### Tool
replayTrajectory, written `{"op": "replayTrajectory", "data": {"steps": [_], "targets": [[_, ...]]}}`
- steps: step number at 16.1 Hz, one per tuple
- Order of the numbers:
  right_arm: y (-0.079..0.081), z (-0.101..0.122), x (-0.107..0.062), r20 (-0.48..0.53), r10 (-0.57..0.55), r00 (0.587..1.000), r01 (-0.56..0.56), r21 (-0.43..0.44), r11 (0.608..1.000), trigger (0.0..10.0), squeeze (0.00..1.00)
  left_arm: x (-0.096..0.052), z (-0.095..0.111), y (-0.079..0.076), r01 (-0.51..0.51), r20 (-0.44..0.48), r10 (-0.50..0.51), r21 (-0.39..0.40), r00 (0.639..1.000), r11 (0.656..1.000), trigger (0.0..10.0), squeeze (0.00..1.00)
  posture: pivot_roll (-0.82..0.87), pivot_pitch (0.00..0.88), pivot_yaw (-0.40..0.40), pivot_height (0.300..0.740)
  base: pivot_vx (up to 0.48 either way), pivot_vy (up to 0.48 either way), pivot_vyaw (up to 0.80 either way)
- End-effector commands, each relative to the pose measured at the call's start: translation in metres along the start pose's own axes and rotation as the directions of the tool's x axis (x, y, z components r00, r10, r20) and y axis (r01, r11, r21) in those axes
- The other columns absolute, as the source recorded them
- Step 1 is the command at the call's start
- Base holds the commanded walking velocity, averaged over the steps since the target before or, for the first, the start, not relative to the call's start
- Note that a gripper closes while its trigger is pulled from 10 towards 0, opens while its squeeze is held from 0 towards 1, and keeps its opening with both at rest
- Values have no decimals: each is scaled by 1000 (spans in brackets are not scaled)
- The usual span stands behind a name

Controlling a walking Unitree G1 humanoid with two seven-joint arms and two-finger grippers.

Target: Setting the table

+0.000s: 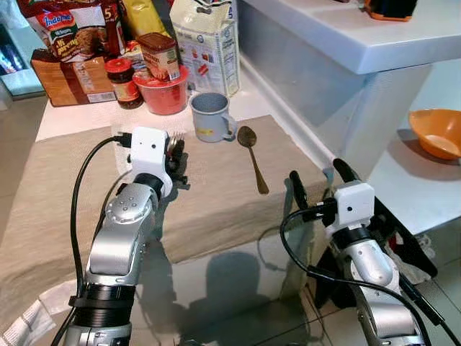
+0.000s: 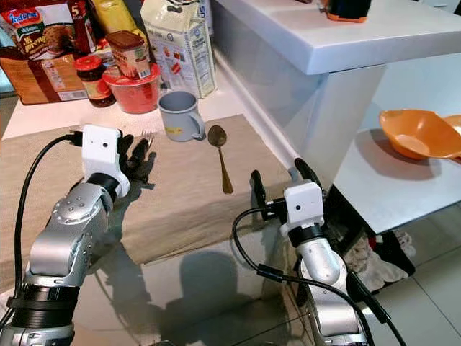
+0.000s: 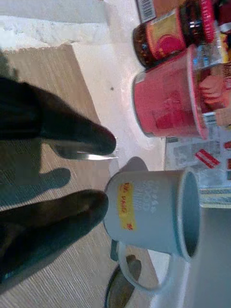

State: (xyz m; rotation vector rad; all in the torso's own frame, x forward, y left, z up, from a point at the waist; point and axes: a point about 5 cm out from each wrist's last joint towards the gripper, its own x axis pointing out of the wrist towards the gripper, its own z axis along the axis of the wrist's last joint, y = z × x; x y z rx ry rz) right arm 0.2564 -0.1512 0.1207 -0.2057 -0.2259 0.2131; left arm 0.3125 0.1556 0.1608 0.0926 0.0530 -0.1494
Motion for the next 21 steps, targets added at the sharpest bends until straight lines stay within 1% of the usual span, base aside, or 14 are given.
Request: {"op": "replayTrajectory", "data": {"steps": [1,7,8,9,10,21], "targets": [[-2,5,3,16,0,1000,0,-17,1000,10000,0,3,0,-1,12,-22,-11,7,1000,1000,10000,1000,-86,0,58,740,0,0,0],[-1,6,4,19,-2,1000,2,-16,1000,10000,0,9,-2,4,8,-65,-6,21,998,1000,10000,1000,-85,0,61,740,0,0,0],[-1,7,4,22,-4,1000,4,-15,1000,10000,0,12,-5,6,6,-92,-4,17,996,1000,10000,0,-85,0,61,740,0,0,0],[-1,9,4,26,-5,1000,5,-14,1000,10000,0,16,-7,15,-18,-116,20,15,993,1000,10000,0,-88,0,62,740,0,0,0],[-1,9,3,26,-5,1000,5,-14,1000,10000,0,18,-6,18,-22,-121,25,23,992,999,10000,0,-90,0,63,740,0,0,0],[-1,9,3,26,-5,1000,5,-14,1000,10000,0,18,-6,18,-22,-121,25,23,992,999,10000,0,-90,0,63,740,0,0,0]]}}
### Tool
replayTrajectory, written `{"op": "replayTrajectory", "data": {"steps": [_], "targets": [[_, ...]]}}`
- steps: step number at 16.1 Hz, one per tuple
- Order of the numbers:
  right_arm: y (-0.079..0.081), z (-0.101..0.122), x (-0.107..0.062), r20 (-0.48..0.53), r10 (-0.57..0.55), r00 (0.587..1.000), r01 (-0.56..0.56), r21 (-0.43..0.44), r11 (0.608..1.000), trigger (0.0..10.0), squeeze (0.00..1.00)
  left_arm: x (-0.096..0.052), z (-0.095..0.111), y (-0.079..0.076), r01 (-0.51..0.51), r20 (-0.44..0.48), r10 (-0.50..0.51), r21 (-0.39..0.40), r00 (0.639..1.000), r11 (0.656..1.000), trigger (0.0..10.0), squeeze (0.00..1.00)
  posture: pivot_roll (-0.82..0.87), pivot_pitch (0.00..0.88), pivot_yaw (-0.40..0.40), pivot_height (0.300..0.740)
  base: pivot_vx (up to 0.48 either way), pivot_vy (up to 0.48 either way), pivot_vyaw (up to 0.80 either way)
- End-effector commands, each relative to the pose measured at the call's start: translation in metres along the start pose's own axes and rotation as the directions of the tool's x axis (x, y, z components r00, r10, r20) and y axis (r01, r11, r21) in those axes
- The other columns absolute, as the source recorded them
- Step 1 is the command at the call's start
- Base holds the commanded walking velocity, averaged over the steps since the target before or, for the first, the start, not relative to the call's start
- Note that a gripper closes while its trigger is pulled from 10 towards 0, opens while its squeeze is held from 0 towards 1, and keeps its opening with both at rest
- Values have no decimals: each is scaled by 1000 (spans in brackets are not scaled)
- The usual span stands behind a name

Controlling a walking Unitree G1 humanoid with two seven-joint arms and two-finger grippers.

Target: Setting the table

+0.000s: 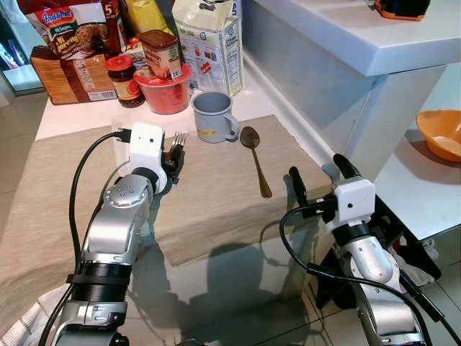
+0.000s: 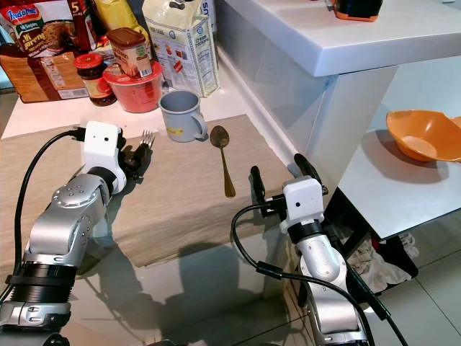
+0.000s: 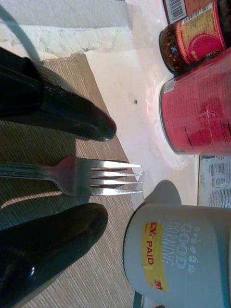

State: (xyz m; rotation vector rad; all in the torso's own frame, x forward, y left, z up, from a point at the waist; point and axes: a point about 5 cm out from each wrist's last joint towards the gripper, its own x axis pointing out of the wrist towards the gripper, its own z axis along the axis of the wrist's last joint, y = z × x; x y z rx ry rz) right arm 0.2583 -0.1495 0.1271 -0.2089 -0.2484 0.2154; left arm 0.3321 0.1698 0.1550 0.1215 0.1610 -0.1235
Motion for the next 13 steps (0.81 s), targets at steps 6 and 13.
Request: {"op": "replayTrajectory", "data": {"steps": [6,13], "targets": [[-1,3,-1,0,-6,1000,6,-11,1000,10000,0,11,0,5,16,-82,-17,-7,997,1000,10000,0,-101,0,69,740,0,0,0],[0,2,-1,-4,-1,1000,1,-14,1000,10000,0,18,-7,5,46,-190,-42,17,981,999,10000,0,-97,0,67,740,0,0,0]]}}
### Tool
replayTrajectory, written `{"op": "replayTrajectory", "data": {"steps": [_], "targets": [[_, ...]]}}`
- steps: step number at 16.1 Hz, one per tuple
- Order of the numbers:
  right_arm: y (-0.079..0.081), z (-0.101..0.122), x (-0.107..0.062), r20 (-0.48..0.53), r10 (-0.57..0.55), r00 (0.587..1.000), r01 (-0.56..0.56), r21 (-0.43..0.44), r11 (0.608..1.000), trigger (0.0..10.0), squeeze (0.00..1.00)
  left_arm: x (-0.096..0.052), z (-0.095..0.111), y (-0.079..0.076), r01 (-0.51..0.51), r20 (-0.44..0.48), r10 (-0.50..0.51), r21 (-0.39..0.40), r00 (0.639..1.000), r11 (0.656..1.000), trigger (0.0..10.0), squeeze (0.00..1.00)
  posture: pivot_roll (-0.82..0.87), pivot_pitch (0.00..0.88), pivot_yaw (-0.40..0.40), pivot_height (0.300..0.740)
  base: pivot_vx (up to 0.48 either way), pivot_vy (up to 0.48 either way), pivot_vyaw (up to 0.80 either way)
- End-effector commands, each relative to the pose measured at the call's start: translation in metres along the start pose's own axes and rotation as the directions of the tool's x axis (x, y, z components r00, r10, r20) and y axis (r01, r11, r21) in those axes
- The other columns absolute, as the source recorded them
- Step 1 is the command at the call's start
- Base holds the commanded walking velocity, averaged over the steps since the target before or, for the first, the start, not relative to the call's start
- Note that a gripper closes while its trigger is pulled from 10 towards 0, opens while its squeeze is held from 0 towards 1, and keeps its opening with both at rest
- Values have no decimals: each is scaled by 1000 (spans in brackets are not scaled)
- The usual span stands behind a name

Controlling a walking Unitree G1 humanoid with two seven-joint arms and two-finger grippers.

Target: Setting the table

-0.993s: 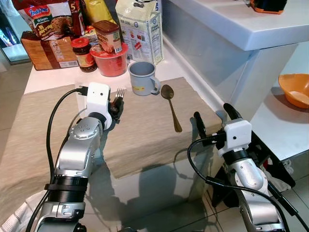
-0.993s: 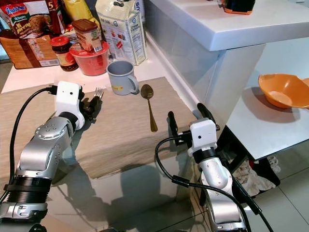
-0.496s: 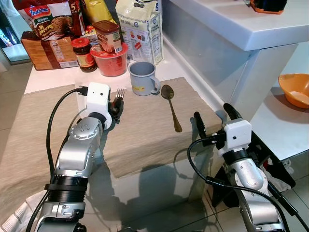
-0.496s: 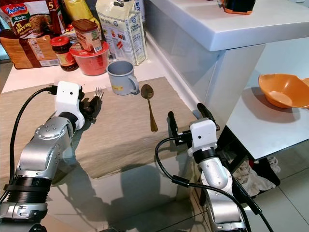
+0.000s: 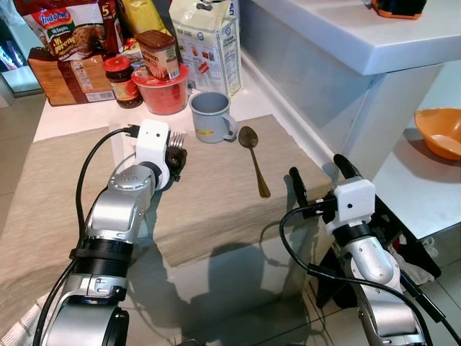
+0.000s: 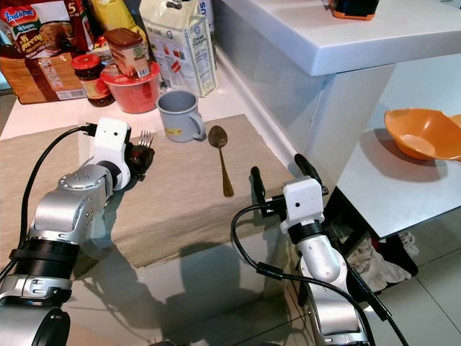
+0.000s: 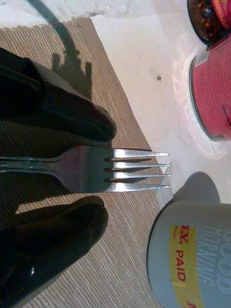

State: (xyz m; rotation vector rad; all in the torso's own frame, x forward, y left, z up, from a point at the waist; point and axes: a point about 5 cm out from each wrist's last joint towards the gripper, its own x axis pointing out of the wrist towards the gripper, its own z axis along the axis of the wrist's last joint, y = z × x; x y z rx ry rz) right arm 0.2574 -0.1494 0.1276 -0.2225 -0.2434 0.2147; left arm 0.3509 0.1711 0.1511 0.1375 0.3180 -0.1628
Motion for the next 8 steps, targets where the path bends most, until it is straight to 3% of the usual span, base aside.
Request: {"op": "replayTrajectory", "data": {"steps": [1,5,8], "targets": [[0,2,0,2,-2,1000,2,-1,1000,10000,0,1,-5,4,-6,-54,7,13,999,1000,10000,0,-97,0,67,740,0,0,0],[1,1,-2,-2,1,1000,-1,-2,1000,10000,0,-5,0,12,-34,-82,37,42,996,999,10000,0,-96,0,69,740,0,0,0],[1,0,-2,-7,5,1000,-5,-4,1000,10000,0,-12,15,9,-18,15,18,30,1000,999,10000,0,-93,0,67,740,0,0,0]]}}
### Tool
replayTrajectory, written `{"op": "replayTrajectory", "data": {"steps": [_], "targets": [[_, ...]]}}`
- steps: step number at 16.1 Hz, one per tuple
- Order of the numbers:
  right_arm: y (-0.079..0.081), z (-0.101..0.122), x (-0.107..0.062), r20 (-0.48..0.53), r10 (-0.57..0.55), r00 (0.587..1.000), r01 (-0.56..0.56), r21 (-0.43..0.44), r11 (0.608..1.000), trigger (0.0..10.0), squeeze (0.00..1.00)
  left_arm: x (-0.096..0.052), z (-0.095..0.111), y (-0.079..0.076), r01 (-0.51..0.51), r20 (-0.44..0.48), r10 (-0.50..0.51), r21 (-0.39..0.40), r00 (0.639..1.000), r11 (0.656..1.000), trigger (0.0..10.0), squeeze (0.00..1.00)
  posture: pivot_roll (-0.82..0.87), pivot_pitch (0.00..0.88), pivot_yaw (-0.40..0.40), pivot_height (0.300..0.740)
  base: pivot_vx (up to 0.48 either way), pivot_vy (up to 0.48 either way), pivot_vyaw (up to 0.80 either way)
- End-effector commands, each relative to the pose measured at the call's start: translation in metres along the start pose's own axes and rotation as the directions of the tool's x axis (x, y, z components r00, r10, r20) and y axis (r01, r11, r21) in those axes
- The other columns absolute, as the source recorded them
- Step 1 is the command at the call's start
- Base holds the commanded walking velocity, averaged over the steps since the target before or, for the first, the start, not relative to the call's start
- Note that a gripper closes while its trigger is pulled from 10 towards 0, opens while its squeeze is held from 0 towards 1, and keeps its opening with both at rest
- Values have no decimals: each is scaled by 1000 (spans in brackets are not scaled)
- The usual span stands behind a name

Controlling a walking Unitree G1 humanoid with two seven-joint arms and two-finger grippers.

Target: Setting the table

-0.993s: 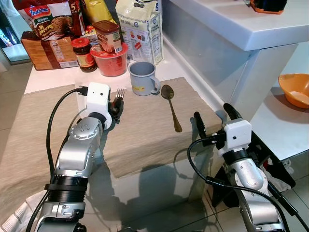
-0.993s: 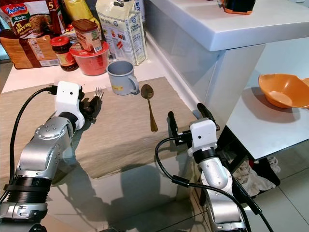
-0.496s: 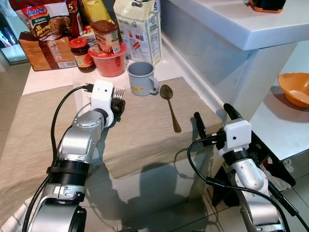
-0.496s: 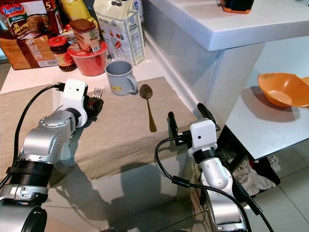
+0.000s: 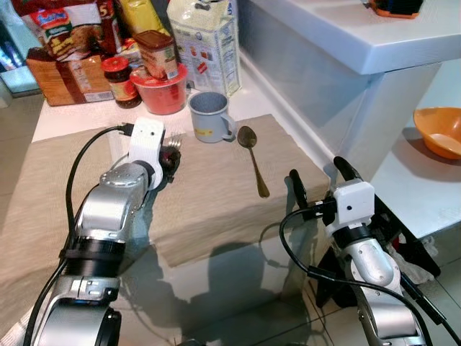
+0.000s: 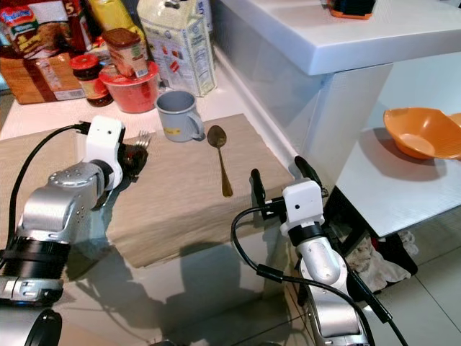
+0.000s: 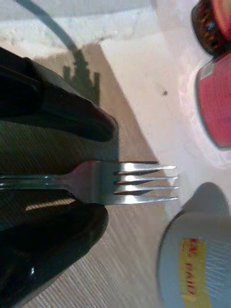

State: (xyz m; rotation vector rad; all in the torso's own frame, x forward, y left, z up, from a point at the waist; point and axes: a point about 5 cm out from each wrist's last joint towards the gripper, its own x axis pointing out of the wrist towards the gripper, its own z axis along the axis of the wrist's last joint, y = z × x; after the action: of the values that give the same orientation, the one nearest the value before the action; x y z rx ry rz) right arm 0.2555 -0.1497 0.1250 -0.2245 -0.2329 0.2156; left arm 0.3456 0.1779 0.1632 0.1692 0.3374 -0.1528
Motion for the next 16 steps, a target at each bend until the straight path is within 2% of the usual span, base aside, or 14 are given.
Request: {"op": "replayTrajectory", "data": {"steps": [1,3,6,12,13,16], "targets": [[0,2,1,4,5,1000,-5,-3,1000,10000,0,-4,7,1,-6,30,5,18,1000,1000,10000,0,-89,0,63,740,0,0,0],[0,2,1,4,7,1000,-7,-4,1000,10000,0,-6,2,-2,1,-5,0,32,1000,999,10000,0,-89,0,63,740,0,0,0],[1,2,1,4,7,1000,-7,-3,1000,10000,0,-7,-8,-7,30,-74,-32,-26,997,999,10000,0,-91,0,65,740,0,0,0],[0,3,2,6,6,1000,-6,-6,1000,10000,0,-3,-18,-9,49,-138,-55,-48,989,998,10000,0,-94,0,64,740,0,0,0],[0,3,2,6,7,1000,-7,-6,1000,10000,0,-1,-26,-13,78,-160,-85,-48,984,996,0,0,-94,0,65,740,0,0,0],[0,4,2,7,7,1000,-7,-8,1000,10000,0,0,-35,-19,122,-201,-139,-93,970,988,0,0,-97,0,67,740,0,0,0]]}}
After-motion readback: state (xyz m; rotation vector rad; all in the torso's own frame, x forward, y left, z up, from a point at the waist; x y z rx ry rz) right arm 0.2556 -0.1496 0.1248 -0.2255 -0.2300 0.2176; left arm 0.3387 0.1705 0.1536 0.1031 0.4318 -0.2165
